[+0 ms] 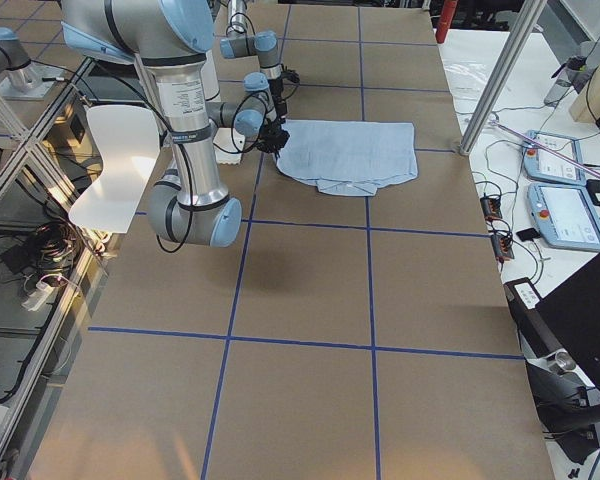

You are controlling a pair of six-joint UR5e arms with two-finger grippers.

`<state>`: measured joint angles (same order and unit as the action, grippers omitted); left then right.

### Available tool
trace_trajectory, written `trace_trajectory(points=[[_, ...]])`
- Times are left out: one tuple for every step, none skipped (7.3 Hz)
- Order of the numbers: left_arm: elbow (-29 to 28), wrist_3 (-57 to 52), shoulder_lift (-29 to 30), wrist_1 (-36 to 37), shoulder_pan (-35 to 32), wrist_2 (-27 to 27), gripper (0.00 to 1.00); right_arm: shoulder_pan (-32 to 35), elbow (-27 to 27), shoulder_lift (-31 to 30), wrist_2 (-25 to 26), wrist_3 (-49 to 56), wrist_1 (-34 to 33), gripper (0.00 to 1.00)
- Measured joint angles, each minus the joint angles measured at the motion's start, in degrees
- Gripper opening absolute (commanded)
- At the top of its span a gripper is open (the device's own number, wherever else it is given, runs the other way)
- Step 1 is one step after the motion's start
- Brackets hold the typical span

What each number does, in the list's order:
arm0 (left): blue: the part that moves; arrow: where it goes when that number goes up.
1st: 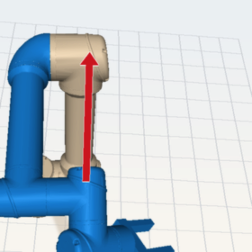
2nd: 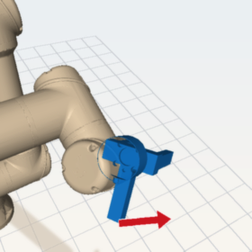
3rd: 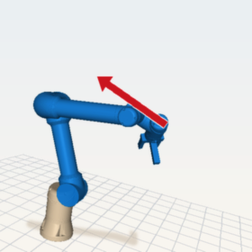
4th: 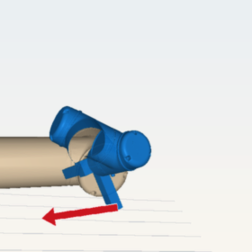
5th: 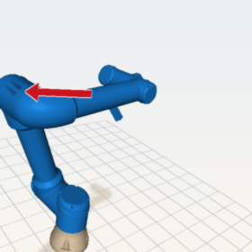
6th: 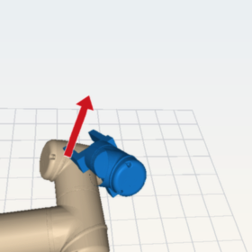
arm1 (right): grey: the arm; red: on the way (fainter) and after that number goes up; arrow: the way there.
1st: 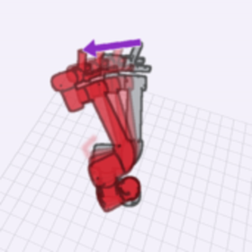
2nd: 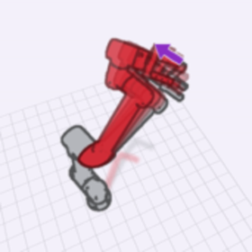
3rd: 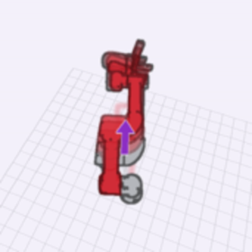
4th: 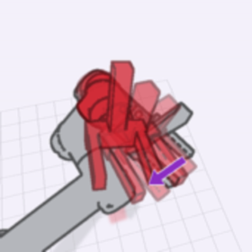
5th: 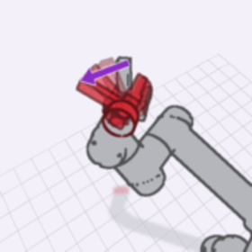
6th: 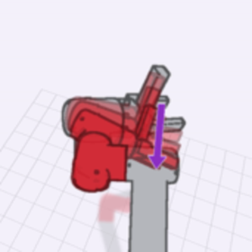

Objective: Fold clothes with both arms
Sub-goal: 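Grasp both near corners of the shirt with left and right grippers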

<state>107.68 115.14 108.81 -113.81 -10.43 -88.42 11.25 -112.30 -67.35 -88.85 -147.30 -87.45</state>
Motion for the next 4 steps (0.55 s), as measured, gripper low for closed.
trace_trajectory(points=[[0.1, 0.0, 0.05, 0.0, -0.11, 0.0, 0.0, 0.0, -0.01, 0.02, -0.01, 0.0, -0.02, 0.0], [0.31, -0.01, 0.1, 0.0, -0.31, 0.0, 0.0, 0.0, -0.02, 0.01, -0.01, 0.0, -0.06, 0.0], [0.83, 0.01, 0.17, -0.01, -0.45, -0.04, 0.0, 0.0, -0.1, 0.0, -0.01, 0.0, -0.12, 0.0], [2.15, 0.11, 0.19, 0.01, -0.53, -0.13, 0.0, 0.03, -0.38, -0.07, -0.01, -0.02, -0.23, 0.0]])
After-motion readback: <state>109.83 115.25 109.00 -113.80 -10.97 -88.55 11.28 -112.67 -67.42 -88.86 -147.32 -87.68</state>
